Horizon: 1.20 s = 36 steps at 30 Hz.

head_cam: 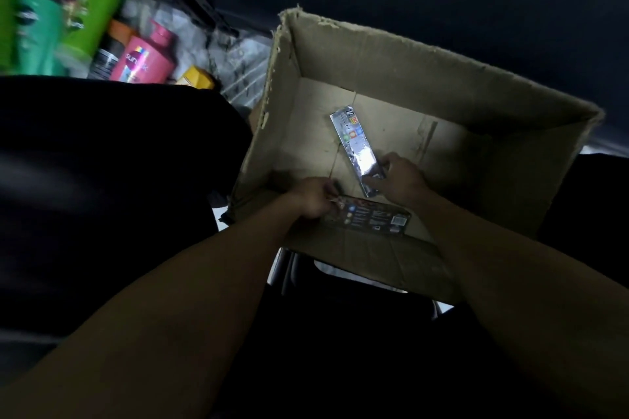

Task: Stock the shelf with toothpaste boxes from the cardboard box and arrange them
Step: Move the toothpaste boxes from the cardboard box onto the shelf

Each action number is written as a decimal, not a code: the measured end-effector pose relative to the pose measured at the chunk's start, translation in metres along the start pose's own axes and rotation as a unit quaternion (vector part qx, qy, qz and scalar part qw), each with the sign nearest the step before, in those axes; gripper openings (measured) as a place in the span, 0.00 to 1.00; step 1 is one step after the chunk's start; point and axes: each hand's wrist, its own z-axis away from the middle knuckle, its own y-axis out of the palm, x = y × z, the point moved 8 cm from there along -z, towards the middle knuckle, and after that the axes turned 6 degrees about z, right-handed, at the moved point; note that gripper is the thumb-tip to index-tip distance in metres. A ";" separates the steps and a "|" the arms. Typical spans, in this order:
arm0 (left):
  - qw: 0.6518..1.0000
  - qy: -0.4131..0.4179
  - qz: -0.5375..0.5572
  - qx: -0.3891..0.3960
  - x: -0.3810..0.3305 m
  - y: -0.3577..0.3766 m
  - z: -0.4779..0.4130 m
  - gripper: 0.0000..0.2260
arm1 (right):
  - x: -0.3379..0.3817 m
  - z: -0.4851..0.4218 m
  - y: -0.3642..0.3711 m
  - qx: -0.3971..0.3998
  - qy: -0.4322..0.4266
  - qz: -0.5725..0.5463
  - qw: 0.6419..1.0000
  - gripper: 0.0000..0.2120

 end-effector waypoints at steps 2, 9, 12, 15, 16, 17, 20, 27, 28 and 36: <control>0.999 -0.004 0.034 -0.007 0.002 0.000 0.004 0.18 | 0.009 -0.002 0.000 -0.015 -0.011 0.030 0.999 0.29; 0.990 0.001 0.141 -0.013 -0.005 -0.009 0.018 0.17 | 0.014 -0.004 -0.004 -0.036 -0.013 0.058 0.998 0.27; 0.984 0.007 0.177 -0.027 -0.010 -0.021 0.022 0.19 | 0.012 -0.002 -0.019 -0.088 -0.013 0.072 0.993 0.21; 0.974 -0.012 0.225 -0.033 -0.011 -0.028 0.026 0.19 | 0.001 -0.003 -0.034 -0.126 -0.008 0.080 0.989 0.19; 0.968 -0.016 0.249 -0.035 -0.010 -0.029 0.027 0.18 | -0.002 -0.004 -0.037 -0.128 -0.012 0.080 0.988 0.18; 0.962 -0.017 0.271 -0.037 -0.009 -0.030 0.027 0.18 | -0.005 -0.006 -0.039 -0.125 -0.011 0.070 0.990 0.17; 0.947 -0.026 0.318 -0.044 -0.009 -0.030 0.030 0.19 | -0.013 -0.010 -0.037 -0.099 -0.002 0.013 0.995 0.20; 0.954 -0.009 0.293 -0.062 -0.030 -0.031 0.038 0.16 | -0.006 0.007 -0.050 -0.073 -0.043 -0.003 0.996 0.23; 0.958 -0.004 0.276 -0.072 -0.037 -0.034 0.040 0.16 | -0.002 0.009 -0.061 -0.075 -0.054 -0.011 0.996 0.23; 0.982 0.131 0.048 -0.131 -0.142 -0.085 0.092 0.22 | 0.046 0.082 -0.182 -0.176 -0.112 0.010 0.978 0.13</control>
